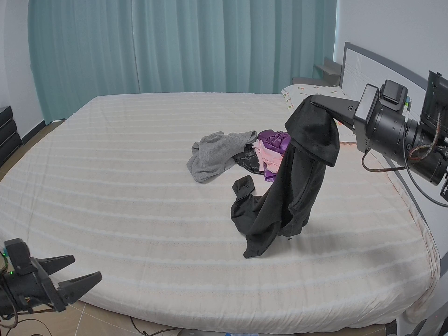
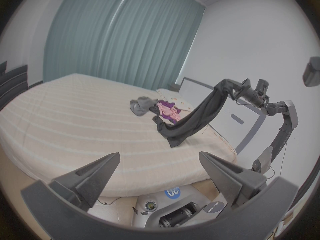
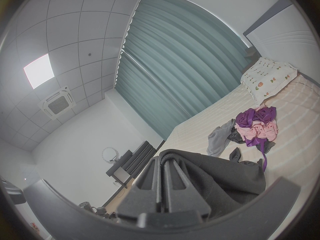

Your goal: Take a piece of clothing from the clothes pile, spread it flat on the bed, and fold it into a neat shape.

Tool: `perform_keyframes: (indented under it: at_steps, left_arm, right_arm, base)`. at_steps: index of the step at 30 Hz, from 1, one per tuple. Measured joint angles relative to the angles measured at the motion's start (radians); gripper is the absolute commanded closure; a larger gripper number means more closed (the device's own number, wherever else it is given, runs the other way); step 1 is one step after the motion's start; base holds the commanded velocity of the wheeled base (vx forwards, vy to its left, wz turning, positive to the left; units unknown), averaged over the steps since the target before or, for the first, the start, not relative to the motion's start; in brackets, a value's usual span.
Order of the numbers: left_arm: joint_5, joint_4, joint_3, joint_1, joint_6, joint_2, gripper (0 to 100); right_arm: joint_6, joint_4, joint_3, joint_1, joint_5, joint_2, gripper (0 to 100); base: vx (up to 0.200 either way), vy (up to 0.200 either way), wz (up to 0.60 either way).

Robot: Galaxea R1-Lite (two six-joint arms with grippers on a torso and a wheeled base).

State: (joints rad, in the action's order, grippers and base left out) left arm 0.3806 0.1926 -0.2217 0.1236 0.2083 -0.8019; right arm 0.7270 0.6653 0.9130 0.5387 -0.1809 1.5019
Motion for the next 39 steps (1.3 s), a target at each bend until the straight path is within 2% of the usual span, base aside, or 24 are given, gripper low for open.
perform_keyframes:
  at_steps: [6,11,22,30,39]
  left_arm:
    - [-0.013,0.190,-0.006,0.074,0.003,-0.298,0]
    - [-0.061,0.358,-0.024,0.150,0.009,-0.547,0]
    - [-0.176,0.678,-0.190,0.389,0.086,-1.110,0]
    - [-0.236,0.779,-0.406,0.544,0.146,-1.408,0]
    - [-0.272,0.796,-0.578,0.593,0.189,-1.550,0]
  right_arm:
    - [0.000,-0.001,0.033,0.012,0.026,0.022,100]
    - [-0.001,-0.002,0.061,0.024,0.044,0.037,100]
    - [-0.006,-0.004,0.105,0.040,0.079,0.063,100]
    - [-0.028,-0.003,0.132,0.049,0.104,0.093,100]
    - [-0.059,-0.004,0.162,0.068,0.128,0.127,100]
  base:
    - [0.000,0.000,0.00]
    - [0.000,0.000,0.00]
    - [0.000,0.000,0.00]
    - [0.000,0.000,0.00]
    - [0.000,0.000,0.00]
